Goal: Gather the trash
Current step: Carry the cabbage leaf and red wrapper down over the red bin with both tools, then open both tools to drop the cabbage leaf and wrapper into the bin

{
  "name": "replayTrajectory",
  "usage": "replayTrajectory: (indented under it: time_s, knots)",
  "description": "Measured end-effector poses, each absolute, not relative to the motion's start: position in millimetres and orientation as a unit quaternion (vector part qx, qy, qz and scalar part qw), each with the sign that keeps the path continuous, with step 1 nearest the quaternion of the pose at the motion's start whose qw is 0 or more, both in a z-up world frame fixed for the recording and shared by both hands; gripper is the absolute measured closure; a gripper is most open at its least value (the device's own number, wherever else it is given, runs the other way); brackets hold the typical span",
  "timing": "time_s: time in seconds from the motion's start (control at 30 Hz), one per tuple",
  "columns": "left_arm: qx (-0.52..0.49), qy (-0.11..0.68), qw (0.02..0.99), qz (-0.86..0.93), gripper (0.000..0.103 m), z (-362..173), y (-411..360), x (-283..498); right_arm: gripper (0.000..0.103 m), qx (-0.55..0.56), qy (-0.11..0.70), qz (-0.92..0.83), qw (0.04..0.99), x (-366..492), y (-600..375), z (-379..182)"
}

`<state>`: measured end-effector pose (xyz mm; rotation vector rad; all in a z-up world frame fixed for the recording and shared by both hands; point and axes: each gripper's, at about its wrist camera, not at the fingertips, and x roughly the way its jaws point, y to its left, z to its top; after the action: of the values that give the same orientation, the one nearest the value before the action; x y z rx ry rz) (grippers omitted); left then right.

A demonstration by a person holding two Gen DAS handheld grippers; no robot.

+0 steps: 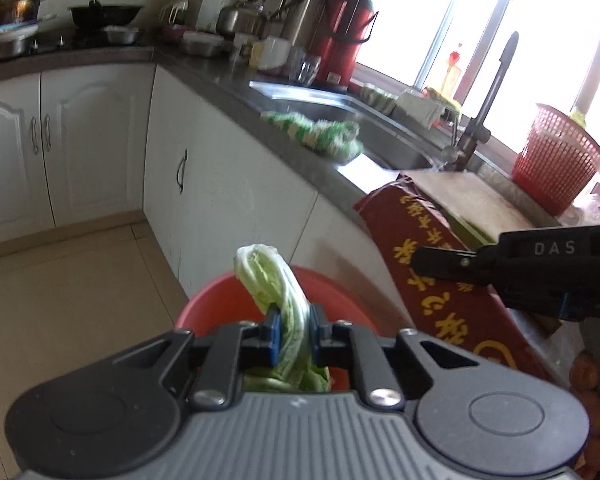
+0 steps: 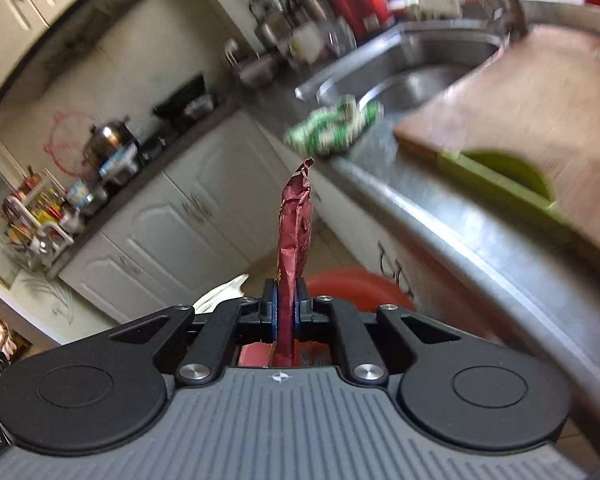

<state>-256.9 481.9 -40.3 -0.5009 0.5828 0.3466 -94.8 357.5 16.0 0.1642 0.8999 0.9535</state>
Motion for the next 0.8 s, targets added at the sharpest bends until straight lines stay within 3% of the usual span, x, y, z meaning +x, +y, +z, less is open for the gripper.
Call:
replayTrajectory:
  time_s: [0.5,0.8]
  knots:
    - [-0.252,0.361,0.884,0.155,0.091,-107,499,-223,0.093,0.010,0.513,0.398,0.760,-80,440,-67]
    - [-0.256,0.380,0.876,0.151,0.088,-117,500,-220,0.079,-0.014,0.506,0.386,0.771,-87,445,-67]
